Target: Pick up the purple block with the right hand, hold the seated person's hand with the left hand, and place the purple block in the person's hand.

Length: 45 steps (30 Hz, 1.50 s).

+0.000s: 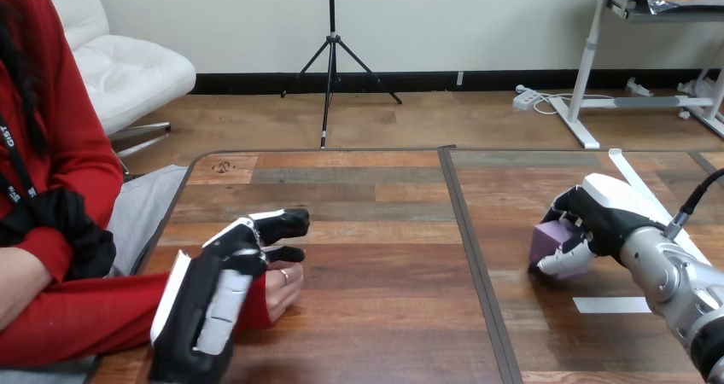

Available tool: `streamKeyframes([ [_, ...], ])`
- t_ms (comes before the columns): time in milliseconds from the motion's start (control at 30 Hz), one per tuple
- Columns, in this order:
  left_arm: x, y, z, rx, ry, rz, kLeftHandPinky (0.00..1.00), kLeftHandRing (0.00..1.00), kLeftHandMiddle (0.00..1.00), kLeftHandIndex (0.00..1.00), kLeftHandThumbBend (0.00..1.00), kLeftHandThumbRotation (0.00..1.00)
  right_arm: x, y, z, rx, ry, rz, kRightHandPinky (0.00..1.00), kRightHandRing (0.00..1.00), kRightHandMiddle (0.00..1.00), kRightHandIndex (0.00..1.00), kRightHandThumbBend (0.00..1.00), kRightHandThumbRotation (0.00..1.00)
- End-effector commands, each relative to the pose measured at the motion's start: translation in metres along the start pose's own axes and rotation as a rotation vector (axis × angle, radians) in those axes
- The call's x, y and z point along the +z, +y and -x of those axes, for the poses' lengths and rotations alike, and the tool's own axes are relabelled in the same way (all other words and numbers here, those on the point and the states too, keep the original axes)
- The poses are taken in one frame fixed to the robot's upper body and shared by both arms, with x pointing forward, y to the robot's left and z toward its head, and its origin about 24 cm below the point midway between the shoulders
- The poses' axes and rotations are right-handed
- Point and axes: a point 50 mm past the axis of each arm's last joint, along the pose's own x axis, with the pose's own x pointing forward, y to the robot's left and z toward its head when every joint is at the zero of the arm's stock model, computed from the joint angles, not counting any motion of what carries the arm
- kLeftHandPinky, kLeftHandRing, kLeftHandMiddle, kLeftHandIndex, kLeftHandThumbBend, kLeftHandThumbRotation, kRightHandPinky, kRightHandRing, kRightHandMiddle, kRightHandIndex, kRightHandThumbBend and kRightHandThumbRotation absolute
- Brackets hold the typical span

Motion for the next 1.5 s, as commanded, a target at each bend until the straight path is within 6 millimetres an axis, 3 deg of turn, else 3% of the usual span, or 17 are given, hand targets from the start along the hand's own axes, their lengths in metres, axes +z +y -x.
streamKeyframes([
  [0, 0.012, 0.017, -0.023, 0.005, -0.078, -0.145, 0.73, 0.77, 0.77, 0.68, 0.68, 0.79, 0.015, -0.038, -0.002, -0.135, -0.078, -0.004, 0.45, 0.51, 0.56, 0.54, 0.61, 0.0],
  [133, 0.015, 0.027, -0.024, -0.024, -0.043, -0.282, 0.79, 0.81, 0.8, 0.73, 0.73, 0.75, 0.017, -0.041, -0.002, -0.145, -0.087, 0.005, 0.45, 0.51, 0.57, 0.54, 0.6, 0.0],
  [267, 0.018, 0.035, -0.025, -0.041, 0.004, -0.428, 0.86, 0.87, 0.87, 0.82, 0.85, 0.76, 0.019, -0.044, -0.002, -0.15, -0.094, -0.003, 0.45, 0.52, 0.57, 0.55, 0.59, 0.0],
  [500, 0.022, 0.043, -0.027, -0.066, 0.058, -0.655, 0.9, 0.94, 0.95, 0.94, 0.97, 0.75, 0.022, -0.047, -0.001, -0.166, -0.112, -0.004, 0.43, 0.5, 0.55, 0.54, 0.6, 0.0],
  [733, 0.02, 0.05, -0.03, -0.08, 0.111, -0.826, 0.9, 0.96, 0.98, 0.97, 1.0, 0.69, 0.023, -0.048, -0.001, -0.173, -0.118, -0.009, 0.43, 0.49, 0.55, 0.53, 0.6, 0.0],
  [1200, 0.013, 0.058, -0.034, -0.068, 0.133, -0.978, 0.91, 0.95, 0.97, 0.97, 1.0, 0.57, 0.025, -0.049, -0.001, -0.17, -0.126, -0.014, 0.42, 0.48, 0.54, 0.53, 0.62, 0.0],
  [1467, 0.01, 0.062, -0.036, -0.067, 0.163, -1.063, 0.98, 0.97, 0.99, 0.99, 1.0, 0.6, 0.025, -0.048, 0.0, -0.167, -0.131, -0.014, 0.41, 0.47, 0.53, 0.53, 0.62, 0.0],
])
